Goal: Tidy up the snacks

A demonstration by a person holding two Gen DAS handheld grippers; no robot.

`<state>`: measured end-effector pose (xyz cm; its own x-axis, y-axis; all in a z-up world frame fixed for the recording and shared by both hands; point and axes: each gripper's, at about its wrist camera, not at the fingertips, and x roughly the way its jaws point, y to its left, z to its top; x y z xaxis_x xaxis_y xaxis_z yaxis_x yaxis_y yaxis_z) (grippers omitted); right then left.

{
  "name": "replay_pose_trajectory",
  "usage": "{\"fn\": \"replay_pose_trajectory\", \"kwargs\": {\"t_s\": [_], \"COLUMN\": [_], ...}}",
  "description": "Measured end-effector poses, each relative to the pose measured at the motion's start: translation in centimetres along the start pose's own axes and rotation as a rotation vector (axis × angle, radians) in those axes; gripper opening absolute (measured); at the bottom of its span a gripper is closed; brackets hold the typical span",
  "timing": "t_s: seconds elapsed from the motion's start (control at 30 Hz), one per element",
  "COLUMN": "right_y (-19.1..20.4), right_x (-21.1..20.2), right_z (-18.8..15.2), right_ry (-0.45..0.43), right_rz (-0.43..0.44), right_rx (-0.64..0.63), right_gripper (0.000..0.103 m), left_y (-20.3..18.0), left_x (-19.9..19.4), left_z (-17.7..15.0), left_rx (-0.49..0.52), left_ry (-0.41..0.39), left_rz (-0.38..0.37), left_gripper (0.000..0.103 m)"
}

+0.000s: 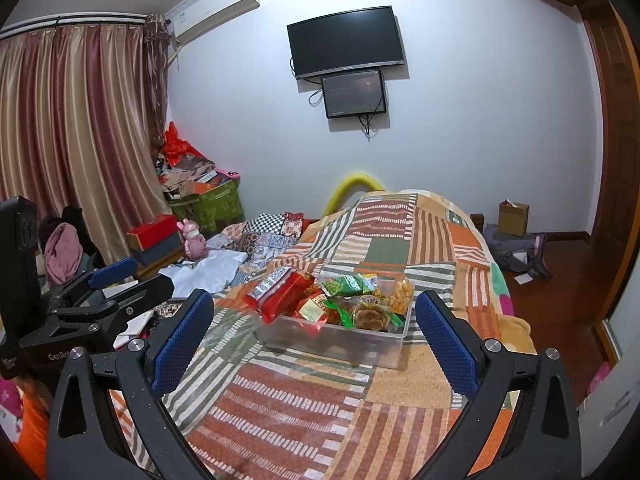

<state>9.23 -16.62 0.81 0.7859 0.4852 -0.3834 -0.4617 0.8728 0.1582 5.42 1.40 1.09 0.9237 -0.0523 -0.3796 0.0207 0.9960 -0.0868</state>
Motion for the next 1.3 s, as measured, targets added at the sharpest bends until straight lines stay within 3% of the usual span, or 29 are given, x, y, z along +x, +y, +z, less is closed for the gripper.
{"fn": "replay_pose_trajectory", "kwargs": {"t_s": [1.3], "right_y": [0.23], "right_x": [-0.1], "right_z": [-0.26], "right_ry": [0.005], "right_rz": [0.003], "right_rx": [0.008], "right_gripper": [0.101], "left_y": [-0.25], "left_x": [0.59], "left_z": [-0.39], "left_rx": [0.001], "left_ry": [0.014], "left_rz": [-0.026], "left_gripper": [0.098]}}
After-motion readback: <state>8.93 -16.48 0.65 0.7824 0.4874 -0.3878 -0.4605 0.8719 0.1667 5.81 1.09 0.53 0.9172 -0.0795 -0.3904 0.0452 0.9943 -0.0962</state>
